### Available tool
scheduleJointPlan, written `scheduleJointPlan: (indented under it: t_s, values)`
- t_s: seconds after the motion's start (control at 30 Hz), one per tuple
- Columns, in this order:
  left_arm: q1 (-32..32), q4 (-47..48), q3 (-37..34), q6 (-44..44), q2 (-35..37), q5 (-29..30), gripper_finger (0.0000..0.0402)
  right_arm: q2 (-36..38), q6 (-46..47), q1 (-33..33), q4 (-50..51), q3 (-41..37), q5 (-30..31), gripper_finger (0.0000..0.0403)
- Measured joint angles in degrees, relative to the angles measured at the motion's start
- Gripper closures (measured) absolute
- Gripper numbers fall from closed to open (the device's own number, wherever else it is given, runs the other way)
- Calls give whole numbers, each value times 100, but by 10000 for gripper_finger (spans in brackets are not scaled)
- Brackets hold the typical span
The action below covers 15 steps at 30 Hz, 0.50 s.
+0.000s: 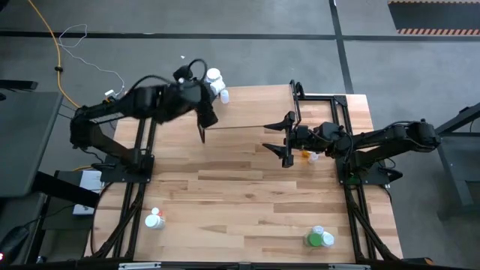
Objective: Pick and place medicine bottles onto shelf by color
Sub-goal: Adjust the white blue pill bottle on the shelf
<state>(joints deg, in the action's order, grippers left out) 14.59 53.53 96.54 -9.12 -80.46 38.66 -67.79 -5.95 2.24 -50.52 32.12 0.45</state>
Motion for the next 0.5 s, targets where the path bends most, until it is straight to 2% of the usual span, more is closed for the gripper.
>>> scheduleJointPlan:
  t_s: [0.17, 0.33, 0.5]
  values:
    - [737, 1254, 561, 744, -429, -1467, 231, 0, 0, 0, 2, 0, 0, 119]
    - [1232, 1906, 656, 1046, -801, -3077, 231, 0, 0, 0, 3, 0, 0, 119]
    - [1496, 2061, 657, 1012, -1146, -3161, 227, 0, 0, 0, 7, 0, 0, 119]
